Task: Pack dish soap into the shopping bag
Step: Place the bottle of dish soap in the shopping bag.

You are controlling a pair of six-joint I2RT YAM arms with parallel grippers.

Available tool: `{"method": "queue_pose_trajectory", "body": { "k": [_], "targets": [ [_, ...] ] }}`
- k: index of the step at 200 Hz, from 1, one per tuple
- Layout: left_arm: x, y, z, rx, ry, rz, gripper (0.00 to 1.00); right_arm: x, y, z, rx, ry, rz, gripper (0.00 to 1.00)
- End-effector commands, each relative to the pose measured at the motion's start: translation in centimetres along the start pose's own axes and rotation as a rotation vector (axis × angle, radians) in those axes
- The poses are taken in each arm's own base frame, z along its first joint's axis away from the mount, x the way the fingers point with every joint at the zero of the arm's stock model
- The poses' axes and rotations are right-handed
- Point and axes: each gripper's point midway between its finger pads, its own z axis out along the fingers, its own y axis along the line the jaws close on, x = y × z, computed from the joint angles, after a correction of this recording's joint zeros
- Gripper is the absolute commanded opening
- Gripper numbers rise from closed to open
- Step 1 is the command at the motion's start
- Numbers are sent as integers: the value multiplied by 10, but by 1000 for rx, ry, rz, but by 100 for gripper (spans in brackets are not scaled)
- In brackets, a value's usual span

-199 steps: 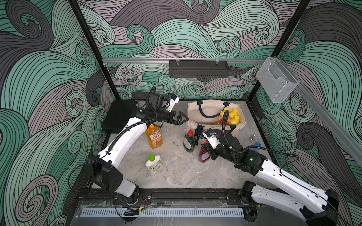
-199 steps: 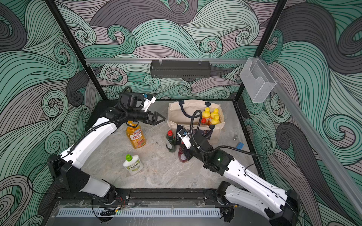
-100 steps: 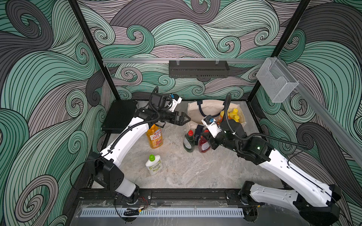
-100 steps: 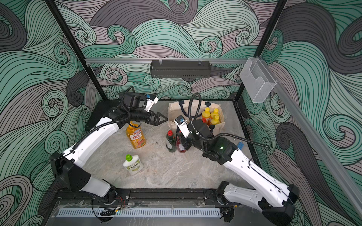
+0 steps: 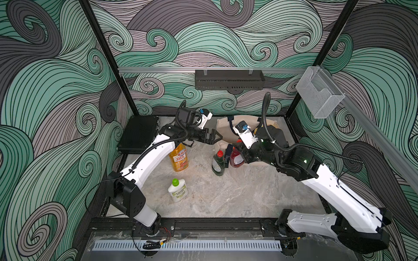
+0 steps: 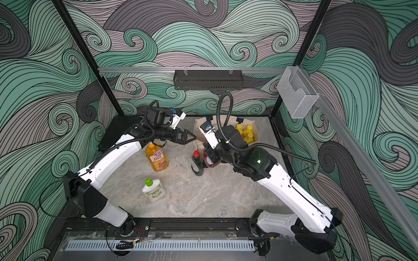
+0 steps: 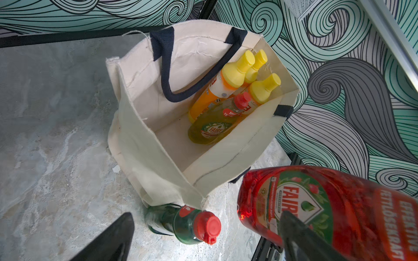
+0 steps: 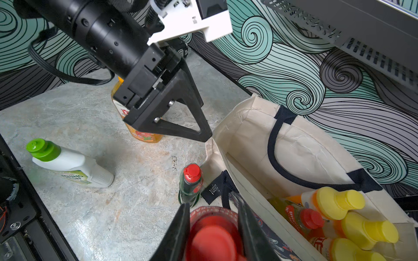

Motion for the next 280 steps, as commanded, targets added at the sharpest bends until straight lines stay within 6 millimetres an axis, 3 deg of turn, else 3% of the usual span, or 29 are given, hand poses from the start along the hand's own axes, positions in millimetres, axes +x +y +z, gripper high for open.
{"method": "queue_pose_trajectory", "body": {
  "k": [1, 84, 170, 206, 280],
  "targets": [
    [-11, -4, 1, 4, -32, 4, 98, -50, -26, -27, 92, -166, 10, 0],
    [-9, -1, 11, -5, -21, 0, 98, -85, -53, -31, 139, -217, 32, 0],
    [-17, 3, 15, -24, -21, 15, 99, -116, -63, -35, 130, -237, 47, 0],
    [-15, 7, 19, -31, -13, 9, 99, -118, -81, -27, 162, -230, 66, 0],
    [-13, 7, 25, -14, 2, 5, 99, -103, -130, 6, 248, -215, 132, 0]
  ]
}}
